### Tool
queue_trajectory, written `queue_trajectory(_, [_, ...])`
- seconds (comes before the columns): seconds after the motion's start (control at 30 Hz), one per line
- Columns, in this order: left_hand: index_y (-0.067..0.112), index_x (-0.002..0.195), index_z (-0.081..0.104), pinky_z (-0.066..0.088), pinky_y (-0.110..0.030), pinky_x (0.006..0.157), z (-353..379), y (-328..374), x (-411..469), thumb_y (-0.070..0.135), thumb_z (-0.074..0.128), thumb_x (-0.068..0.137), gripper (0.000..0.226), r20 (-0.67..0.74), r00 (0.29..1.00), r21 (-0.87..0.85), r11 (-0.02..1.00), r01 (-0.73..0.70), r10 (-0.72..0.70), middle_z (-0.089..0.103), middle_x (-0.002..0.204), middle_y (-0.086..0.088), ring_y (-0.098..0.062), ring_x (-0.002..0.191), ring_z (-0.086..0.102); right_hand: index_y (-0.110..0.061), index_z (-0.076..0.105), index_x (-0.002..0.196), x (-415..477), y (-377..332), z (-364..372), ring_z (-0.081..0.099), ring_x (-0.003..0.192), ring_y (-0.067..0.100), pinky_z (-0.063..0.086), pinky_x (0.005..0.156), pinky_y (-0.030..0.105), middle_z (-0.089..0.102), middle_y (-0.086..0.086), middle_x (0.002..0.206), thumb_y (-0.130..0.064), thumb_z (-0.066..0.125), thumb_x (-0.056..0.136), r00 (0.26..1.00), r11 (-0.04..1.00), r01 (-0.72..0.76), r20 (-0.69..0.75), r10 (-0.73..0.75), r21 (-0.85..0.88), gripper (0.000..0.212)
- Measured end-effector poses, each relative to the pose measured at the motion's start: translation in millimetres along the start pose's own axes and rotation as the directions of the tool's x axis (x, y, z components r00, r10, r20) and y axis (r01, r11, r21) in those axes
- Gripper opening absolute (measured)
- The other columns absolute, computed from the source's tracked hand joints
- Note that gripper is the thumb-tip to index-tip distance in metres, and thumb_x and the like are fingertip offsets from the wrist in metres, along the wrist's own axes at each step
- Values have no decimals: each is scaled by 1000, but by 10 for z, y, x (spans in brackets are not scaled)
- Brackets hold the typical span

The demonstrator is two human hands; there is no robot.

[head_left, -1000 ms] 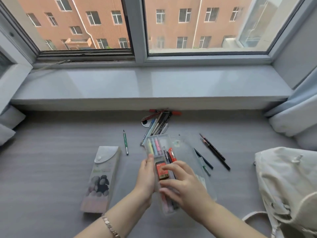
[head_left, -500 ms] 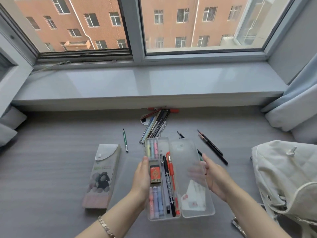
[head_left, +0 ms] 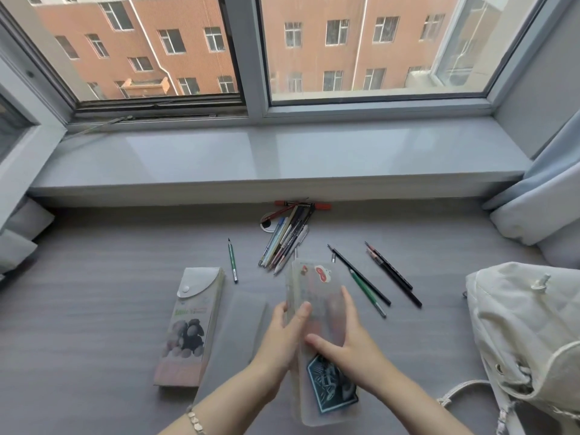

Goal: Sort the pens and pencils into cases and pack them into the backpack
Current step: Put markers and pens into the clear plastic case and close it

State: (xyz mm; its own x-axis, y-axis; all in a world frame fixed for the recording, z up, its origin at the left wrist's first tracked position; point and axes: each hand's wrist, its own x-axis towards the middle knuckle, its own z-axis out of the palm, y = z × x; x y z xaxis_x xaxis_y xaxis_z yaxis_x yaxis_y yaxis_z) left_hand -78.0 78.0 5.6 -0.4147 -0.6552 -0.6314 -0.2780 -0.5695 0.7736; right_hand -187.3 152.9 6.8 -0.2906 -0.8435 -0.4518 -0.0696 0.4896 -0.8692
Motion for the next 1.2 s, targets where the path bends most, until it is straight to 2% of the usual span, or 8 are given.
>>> queue_trajectory(0.1, [11, 126, 45, 50, -41, 92, 1, -2, 33, 36, 51, 90, 45, -22, 999, 13, 999, -34, 35, 61, 120, -10, -23, 106, 62, -19, 22, 139, 53, 16, -29, 42, 108, -6, 32, 76, -7, 39, -19, 119, -24, 75, 75, 996, 999, -48, -75, 49, 15, 83])
queue_trajectory(0.2, [10, 110, 55, 54, -22, 64, 16, 0, 34, 28, 46, 93, 26, 5, 996, -26, 995, -92, 92, 73, 94, 0, -14, 84, 70, -12, 56, 111, 102, 4, -101, 63, 93, 8, 51, 77, 14, 65, -1, 114, -17, 73, 76, 995, 986, -39, -80, 53, 162, 39])
queue_trajectory(0.3, [16, 102, 60, 51, -14, 63, 4, -4, 3, 26, 38, 96, 25, 47, 988, 24, 989, -148, 147, 74, 86, 11, -4, 82, 69, -12, 67, 95, 90, -29, -187, 67, 87, 19, 56, 77, 29, 72, 9, 97, -13, 78, 69, 991, 980, -2, -129, 28, 201, 28])
queue_trajectory(0.43, [19, 108, 58, 56, -28, 63, 42, 43, 38, 38, 41, 94, 29, 111, 994, 56, 998, 0, -6, 72, 95, 4, -9, 81, 69, -31, 59, 103, 47, -95, -125, 59, 88, 9, 51, 80, 29, 61, -10, 95, -35, 77, 64, 945, 970, 33, -308, -108, -240, 43])
queue_trajectory(0.5, [21, 117, 52, 55, -30, 62, 71, 98, 54, 51, 47, 85, 45, 130, 990, 3, 998, 58, -58, 69, 109, -1, -14, 89, 68, -44, 52, 113, 25, -107, -57, 56, 87, 5, 49, 78, 26, 51, -13, 92, -45, 68, 66, 947, 908, 99, -242, -211, -407, 50])
queue_trajectory(0.63, [21, 125, 45, 56, -48, 79, -5, 119, 104, 68, 53, 61, 79, 160, 986, -116, 992, 58, -39, 69, 111, -6, -26, 98, 68, -66, 41, 102, 62, -104, -57, 55, 84, -1, 47, 76, 15, 52, -6, 95, -34, 62, 82, 961, 955, 235, -106, -256, -179, 43])
queue_trajectory(0.8, [24, 121, 47, 56, -48, 71, 38, 62, 108, 68, 58, 55, 79, 111, 991, -190, 977, 99, -79, 70, 107, -10, -30, 90, 69, -45, 40, 131, 73, -102, -45, 53, 112, -2, 41, 95, 14, 58, -14, 124, -35, 54, 89, 984, 974, 177, 23, -176, -138, 45])
queue_trajectory(1.2, [19, 97, 56, 50, -28, 44, 121, 35, 62, 45, 60, 80, 31, -109, 994, -187, 982, -14, -6, 62, 77, 1, -19, 68, 64, -12, 31, 136, 20, -181, -94, 58, 97, 33, 40, 76, 34, 65, 18, 103, -39, 35, 96, 953, 772, 286, 87, -289, -567, 49])
